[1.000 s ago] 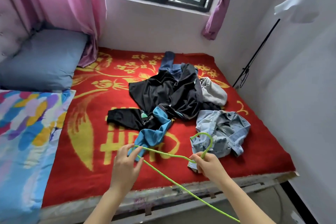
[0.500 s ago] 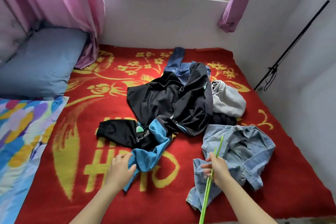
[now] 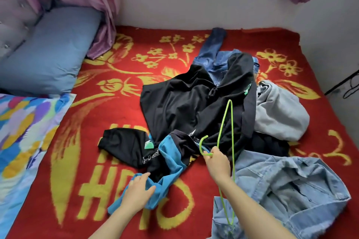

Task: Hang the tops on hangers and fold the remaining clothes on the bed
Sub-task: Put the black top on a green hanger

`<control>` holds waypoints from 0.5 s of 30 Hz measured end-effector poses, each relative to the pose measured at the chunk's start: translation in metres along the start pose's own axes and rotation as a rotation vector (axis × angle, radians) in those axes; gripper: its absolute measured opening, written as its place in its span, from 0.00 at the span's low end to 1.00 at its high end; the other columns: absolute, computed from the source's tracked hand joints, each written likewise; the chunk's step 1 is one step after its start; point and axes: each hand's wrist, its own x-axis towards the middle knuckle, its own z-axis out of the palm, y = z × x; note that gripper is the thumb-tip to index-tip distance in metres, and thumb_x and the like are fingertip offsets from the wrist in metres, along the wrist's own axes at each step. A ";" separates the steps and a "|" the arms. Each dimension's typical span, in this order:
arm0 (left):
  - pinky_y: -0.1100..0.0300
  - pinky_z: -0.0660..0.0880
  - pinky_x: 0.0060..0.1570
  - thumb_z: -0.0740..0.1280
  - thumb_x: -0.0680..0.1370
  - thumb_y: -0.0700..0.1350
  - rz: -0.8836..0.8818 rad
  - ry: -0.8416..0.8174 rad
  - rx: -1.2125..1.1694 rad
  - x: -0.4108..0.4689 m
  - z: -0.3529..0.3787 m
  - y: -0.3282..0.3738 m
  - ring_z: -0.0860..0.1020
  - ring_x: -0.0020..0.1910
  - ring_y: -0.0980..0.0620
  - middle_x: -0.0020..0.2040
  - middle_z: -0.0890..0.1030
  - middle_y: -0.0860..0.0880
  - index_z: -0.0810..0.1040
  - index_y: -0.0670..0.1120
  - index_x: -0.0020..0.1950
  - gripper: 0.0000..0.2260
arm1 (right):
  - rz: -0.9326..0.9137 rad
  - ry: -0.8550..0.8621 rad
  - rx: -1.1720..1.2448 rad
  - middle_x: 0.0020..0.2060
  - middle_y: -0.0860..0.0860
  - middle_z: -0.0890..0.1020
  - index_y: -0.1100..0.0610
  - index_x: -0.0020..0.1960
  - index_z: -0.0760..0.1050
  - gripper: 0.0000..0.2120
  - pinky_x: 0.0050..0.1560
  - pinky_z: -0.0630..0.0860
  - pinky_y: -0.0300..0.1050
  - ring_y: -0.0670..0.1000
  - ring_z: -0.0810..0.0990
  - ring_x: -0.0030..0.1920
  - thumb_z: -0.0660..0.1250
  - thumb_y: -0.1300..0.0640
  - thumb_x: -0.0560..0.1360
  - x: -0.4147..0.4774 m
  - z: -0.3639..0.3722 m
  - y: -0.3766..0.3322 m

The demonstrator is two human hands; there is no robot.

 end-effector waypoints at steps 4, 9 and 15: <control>0.55 0.60 0.69 0.64 0.77 0.52 -0.038 -0.072 -0.162 0.035 0.010 0.004 0.60 0.73 0.51 0.74 0.62 0.50 0.54 0.48 0.76 0.31 | -0.099 -0.105 -0.164 0.52 0.55 0.78 0.54 0.41 0.60 0.12 0.42 0.64 0.46 0.58 0.76 0.55 0.60 0.50 0.78 0.044 0.029 -0.015; 0.59 0.64 0.64 0.70 0.72 0.52 -0.099 -0.223 -0.388 0.069 0.045 0.031 0.63 0.72 0.51 0.75 0.60 0.50 0.39 0.49 0.77 0.46 | -0.164 -0.142 -0.236 0.50 0.53 0.78 0.54 0.44 0.62 0.10 0.42 0.62 0.45 0.56 0.73 0.56 0.59 0.50 0.79 0.070 0.062 -0.030; 0.62 0.71 0.32 0.73 0.69 0.47 -0.182 -0.148 -0.437 0.053 0.096 0.052 0.73 0.32 0.54 0.36 0.73 0.57 0.52 0.48 0.75 0.41 | -0.170 -0.124 -0.295 0.52 0.54 0.77 0.52 0.46 0.64 0.07 0.47 0.70 0.48 0.57 0.72 0.58 0.62 0.52 0.78 0.114 0.071 -0.028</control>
